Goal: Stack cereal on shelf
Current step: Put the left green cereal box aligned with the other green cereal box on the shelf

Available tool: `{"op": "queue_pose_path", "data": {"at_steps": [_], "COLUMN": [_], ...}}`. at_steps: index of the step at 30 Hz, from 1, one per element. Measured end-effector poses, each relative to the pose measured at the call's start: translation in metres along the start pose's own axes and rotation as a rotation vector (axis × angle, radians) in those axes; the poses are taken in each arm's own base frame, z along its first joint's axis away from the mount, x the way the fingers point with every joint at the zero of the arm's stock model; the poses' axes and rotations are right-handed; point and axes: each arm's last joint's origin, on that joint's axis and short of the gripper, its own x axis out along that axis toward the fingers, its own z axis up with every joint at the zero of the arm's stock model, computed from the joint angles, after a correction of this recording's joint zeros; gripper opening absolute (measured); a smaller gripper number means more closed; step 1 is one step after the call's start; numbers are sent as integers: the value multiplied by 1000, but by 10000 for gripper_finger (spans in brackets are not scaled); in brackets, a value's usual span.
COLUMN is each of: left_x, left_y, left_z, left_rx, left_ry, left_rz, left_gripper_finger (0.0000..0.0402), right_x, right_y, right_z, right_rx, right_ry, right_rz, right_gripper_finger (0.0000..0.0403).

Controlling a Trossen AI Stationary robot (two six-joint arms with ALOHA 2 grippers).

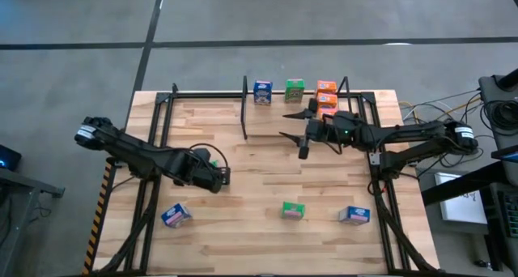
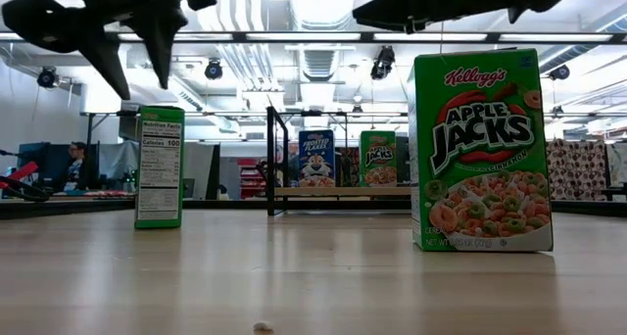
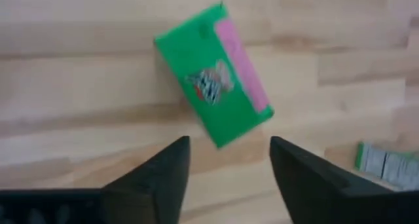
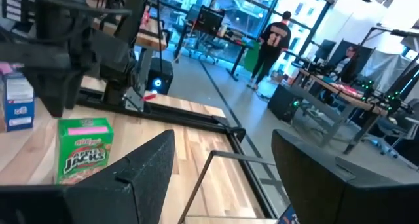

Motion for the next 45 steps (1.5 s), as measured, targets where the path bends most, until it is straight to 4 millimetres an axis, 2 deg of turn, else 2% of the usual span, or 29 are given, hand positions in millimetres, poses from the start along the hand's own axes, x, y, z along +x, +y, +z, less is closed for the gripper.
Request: {"op": "queue_pose_path", "data": {"at_steps": [5,9,21,34,45], "left_x": [-1,1,24,25,15], "left_y": [0,1,-6,-6,-10], "left_z": [4,4,-2,-3,-1], "left_rx": [-5,-3,-6,-52,-54], "left_ry": [-101,-130,-165,-165,-180], "left_rz": [-16,-4,79,71,64], "left_gripper_finger": [246,267,270,270,270], "right_x": [2,2,2,2,2], "right_y": [1,1,1,1,1], "right_z": [-2,-1,-2,-2,-2], "right_rx": [-7,-8,-5,-5,-5], "right_ry": [6,6,7,10,11], "right_rz": [2,0,1,2,2], "right_gripper_finger": [244,244,244,244,244]}}
